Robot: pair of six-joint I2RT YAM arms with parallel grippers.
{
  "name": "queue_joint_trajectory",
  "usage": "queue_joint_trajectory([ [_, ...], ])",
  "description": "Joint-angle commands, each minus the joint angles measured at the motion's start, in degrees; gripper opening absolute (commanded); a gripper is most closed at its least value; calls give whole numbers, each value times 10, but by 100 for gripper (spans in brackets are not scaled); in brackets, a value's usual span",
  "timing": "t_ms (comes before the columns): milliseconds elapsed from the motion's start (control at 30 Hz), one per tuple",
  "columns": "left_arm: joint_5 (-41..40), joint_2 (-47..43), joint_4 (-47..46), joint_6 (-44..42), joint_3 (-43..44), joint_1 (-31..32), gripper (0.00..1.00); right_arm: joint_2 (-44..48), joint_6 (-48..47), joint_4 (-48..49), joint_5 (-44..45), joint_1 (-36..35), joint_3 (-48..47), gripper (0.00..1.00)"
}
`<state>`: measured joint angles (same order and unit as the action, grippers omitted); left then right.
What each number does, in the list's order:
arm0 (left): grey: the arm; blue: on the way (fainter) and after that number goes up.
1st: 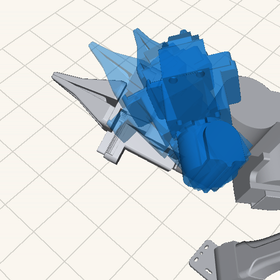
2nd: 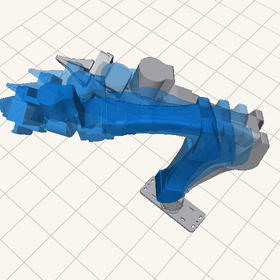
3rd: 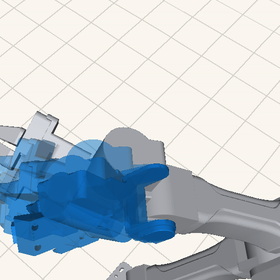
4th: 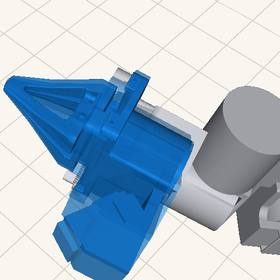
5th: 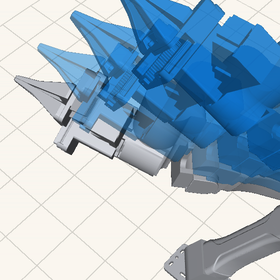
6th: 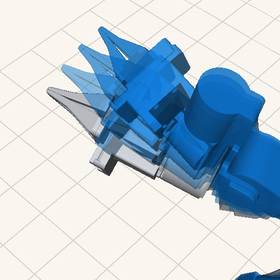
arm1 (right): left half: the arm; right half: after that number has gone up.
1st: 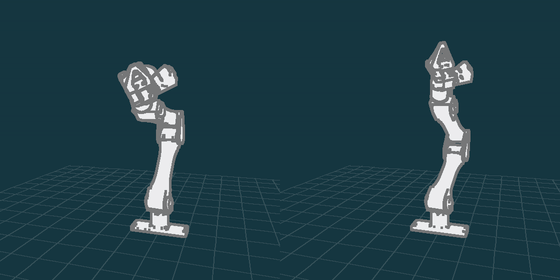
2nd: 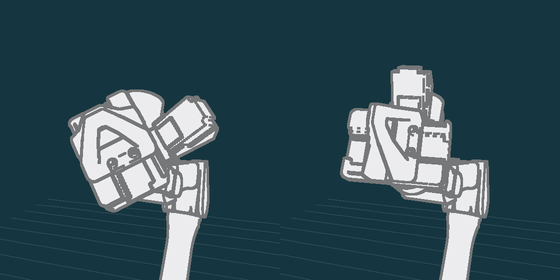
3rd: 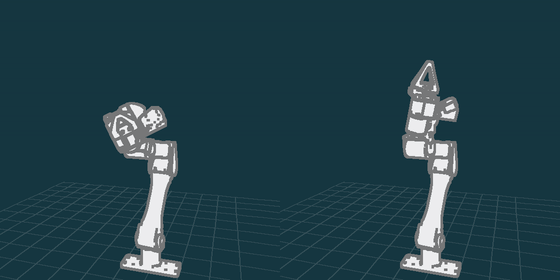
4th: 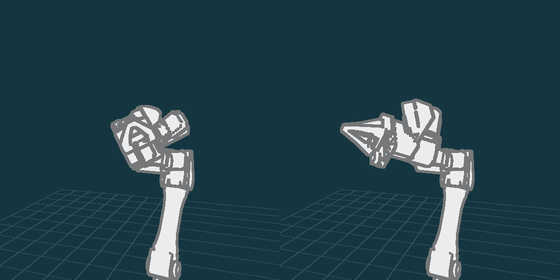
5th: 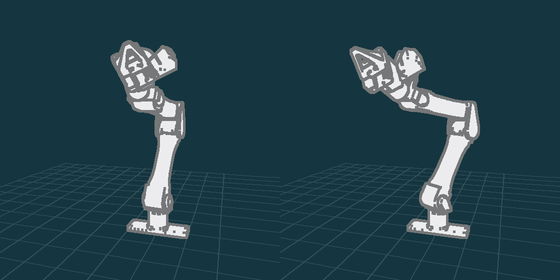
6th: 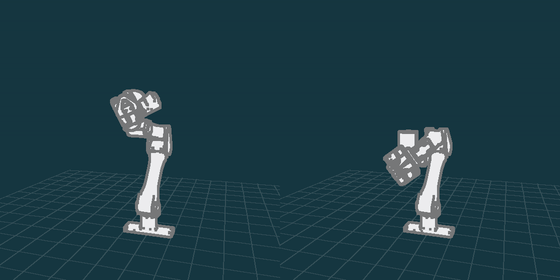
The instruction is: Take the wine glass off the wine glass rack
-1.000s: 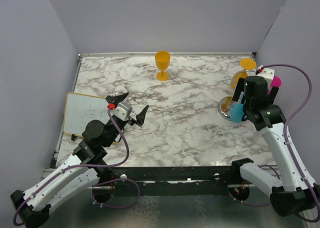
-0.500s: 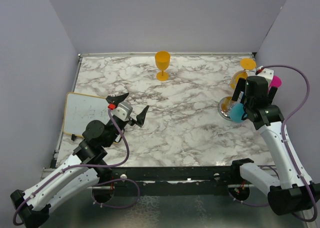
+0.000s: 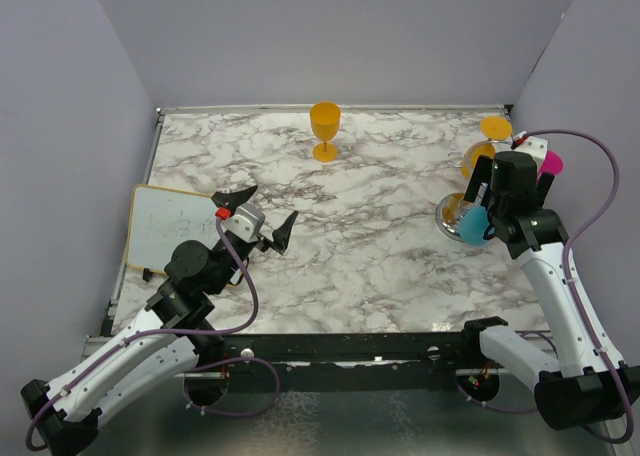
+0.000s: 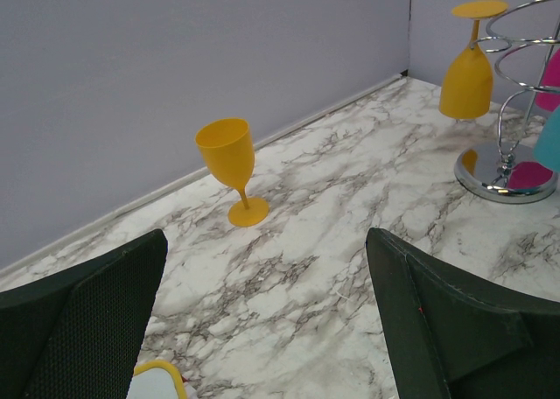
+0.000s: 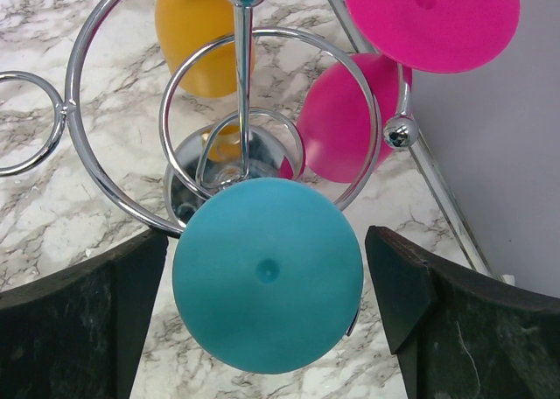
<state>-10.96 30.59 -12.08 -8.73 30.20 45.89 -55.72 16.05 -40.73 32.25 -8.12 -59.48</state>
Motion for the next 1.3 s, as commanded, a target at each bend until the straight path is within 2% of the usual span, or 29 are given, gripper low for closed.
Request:
queue_joint_trajectory([
  [0,-10,-6,-16,-5,-3,4,100,9,-7,18,-11,6,3,92],
  [700,-6,-3,-16,-5,-3,6,100,27,-11,-1,-9,6,-10,77],
  [1267,-6,1,-16,-7,-3,8,100,47,-8,-34,-23,6,-32,72],
])
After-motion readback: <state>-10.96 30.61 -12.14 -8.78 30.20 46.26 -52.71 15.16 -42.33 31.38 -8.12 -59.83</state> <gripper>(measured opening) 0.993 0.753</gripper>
